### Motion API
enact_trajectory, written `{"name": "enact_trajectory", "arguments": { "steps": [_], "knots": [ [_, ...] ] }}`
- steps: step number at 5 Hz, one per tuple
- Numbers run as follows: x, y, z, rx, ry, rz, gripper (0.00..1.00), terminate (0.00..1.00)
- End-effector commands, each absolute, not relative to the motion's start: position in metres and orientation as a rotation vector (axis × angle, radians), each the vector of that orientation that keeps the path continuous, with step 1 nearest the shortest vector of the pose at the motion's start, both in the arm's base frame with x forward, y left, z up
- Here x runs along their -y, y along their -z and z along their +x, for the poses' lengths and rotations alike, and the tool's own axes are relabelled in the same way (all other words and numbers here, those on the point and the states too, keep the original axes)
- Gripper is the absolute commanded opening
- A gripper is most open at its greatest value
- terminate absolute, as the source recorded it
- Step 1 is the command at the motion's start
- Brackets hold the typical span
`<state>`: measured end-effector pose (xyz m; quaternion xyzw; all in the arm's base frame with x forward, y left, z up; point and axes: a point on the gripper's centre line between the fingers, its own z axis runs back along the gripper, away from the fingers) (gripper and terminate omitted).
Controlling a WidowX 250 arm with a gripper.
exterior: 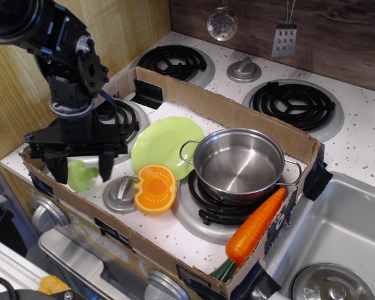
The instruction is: Take broccoli out of pan
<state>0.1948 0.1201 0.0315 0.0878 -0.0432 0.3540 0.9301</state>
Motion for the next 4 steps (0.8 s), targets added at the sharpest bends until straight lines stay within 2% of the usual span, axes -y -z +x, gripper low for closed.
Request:
{"name": "enact_trajectory", "arguments": {
  "steps": [1, 2, 3, 4],
  "knots": [
    [-0.113, -0.074, 0.211, 0.103, -0.710, 0.210, 1.00, 0.00],
    [-0.101, -0.110, 0.225, 0.080, -0.725, 0.221, 1.00, 0.00],
    [-0.091, -0.123, 0.241, 0.155, -0.673, 0.203, 1.00, 0.00],
    [-0.085, -0.121, 0.258, 0.294, -0.558, 0.101, 1.00, 0.00]
  ]
}}
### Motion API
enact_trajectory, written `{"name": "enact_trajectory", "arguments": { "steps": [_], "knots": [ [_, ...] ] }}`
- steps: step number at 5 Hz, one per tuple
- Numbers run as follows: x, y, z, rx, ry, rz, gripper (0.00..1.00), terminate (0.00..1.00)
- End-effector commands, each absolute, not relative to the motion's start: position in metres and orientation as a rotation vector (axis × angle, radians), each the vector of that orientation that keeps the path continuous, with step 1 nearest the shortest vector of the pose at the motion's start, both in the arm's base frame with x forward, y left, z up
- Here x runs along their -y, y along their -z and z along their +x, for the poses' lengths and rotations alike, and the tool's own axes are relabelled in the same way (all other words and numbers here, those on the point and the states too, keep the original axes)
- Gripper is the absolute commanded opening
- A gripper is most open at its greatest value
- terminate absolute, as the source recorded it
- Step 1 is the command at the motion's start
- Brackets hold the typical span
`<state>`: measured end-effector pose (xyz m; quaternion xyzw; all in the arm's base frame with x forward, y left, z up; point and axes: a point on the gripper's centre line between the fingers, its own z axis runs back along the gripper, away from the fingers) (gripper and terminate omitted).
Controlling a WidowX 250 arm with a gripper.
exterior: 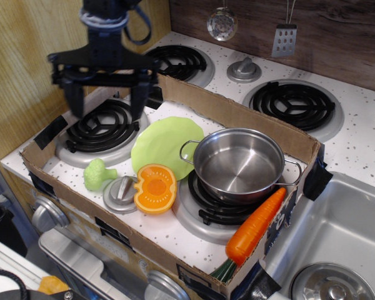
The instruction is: Take broccoli out of pan
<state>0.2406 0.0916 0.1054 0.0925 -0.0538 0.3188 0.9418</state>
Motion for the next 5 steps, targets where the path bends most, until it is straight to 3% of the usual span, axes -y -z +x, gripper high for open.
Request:
{"name": "enact_trajectory", "arguments": {
  "steps": [1, 4, 5],
  "knots": [
    [-0.0849, -0.1214, 0.2583, 0.294, -0.558, 0.101, 1.00, 0.00],
    [-0.0849, -0.1214, 0.2583, 0.294, -0.558, 0.101, 1.00, 0.00],
    [-0.0849, -0.1214, 0.2583, 0.294, -0.558, 0.101, 1.00, 1.00]
  ]
}}
